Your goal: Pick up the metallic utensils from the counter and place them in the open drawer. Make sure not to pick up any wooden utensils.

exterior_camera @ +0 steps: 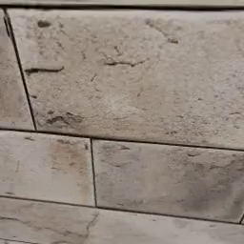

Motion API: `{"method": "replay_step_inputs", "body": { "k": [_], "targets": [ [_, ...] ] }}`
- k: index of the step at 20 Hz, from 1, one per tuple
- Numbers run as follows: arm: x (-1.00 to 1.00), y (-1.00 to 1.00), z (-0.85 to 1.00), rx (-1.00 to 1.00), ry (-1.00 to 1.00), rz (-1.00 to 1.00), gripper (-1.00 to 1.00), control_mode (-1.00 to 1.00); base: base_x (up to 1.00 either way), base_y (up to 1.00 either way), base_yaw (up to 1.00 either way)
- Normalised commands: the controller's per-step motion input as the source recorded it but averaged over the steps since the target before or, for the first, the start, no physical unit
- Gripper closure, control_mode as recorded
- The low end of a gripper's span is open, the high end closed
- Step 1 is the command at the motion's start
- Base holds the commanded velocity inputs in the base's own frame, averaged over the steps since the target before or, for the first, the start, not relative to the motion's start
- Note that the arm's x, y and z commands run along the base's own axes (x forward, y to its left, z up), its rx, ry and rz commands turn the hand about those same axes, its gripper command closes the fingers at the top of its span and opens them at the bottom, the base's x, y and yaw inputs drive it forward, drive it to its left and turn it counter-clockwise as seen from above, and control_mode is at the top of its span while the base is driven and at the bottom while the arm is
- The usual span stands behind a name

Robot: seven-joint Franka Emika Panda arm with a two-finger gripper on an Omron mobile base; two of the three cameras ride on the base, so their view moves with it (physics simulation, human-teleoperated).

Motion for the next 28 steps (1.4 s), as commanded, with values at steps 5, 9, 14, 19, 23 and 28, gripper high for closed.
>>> {"method": "replay_step_inputs", "body": {
  "k": [5, 9, 14, 19, 23, 28],
  "targets": [
    [0.00, 0.00, 0.00, 0.00, 0.00, 0.00, 1.00, 1.00, 1.00, 1.00, -0.55],
    [0.00, 0.00, 0.00, 0.00, 0.00, 0.00, 1.00, 1.00, 1.00, 1.00, -0.49],
    [0.00, 0.00, 0.00, 0.00, 0.00, 0.00, 1.00, 1.00, 1.00, 1.00, -0.46],
    [0.00, 0.00, 0.00, 0.00, 0.00, 0.00, 1.00, 1.00, 0.63, 1.00, -0.39],
    [0.00, 0.00, 0.00, 0.00, 0.00, 0.00, 1.00, 1.00, 0.21, 1.00, -0.37],
    [0.00, 0.00, 0.00, 0.00, 0.00, 0.00, 1.00, 1.00, 0.88, 1.00, -0.40]
  ]
}}
